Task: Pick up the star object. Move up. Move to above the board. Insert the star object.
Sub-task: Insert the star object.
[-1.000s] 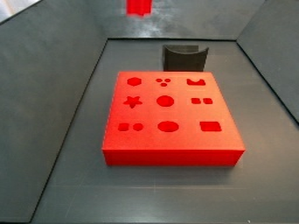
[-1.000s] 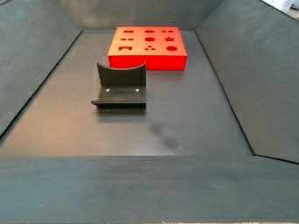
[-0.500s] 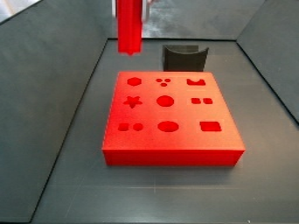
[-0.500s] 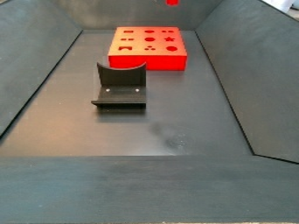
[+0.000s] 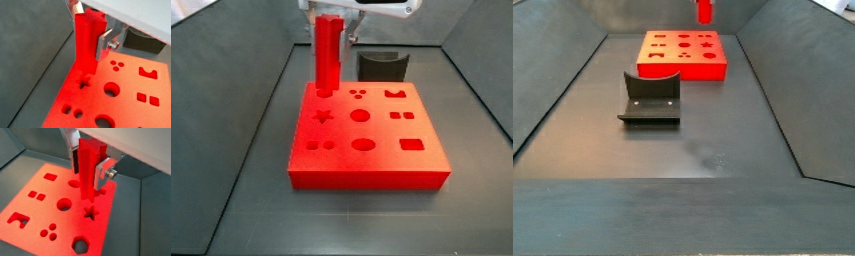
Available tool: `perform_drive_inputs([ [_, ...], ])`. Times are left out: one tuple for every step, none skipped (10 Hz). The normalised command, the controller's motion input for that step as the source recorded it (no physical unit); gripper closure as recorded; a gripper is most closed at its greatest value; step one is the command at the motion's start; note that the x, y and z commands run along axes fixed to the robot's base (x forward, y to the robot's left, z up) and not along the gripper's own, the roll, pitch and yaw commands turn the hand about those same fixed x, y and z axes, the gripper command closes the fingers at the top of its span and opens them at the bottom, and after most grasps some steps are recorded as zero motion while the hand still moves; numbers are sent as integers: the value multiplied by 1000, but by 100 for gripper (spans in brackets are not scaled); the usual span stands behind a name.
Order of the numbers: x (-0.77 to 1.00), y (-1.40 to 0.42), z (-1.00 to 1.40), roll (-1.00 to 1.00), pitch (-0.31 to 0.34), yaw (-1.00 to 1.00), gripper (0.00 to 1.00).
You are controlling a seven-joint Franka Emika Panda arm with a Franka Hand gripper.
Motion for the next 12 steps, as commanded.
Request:
perform_drive_inputs([
  [0,6,-420,0,-133,-6,100],
  [0,0,-609,46,-251,-346,100],
  [37,0,-489,0,-311,-346,100],
  [0,83,-129,-79,-131,-186,100],
  [0,0,-260,0,-47,0,100],
  [0,0,-654,120,-179,0,100],
  [0,0,-660,156,-227,0,100],
  [0,0,-609,143,-200,0,100],
  [0,6,-51,0,-11,-3,100],
  [0,0,-17,0,0,0,100],
  [0,31,-429,174,0,89,100],
  [0,77,-600,254,-31,223,100],
])
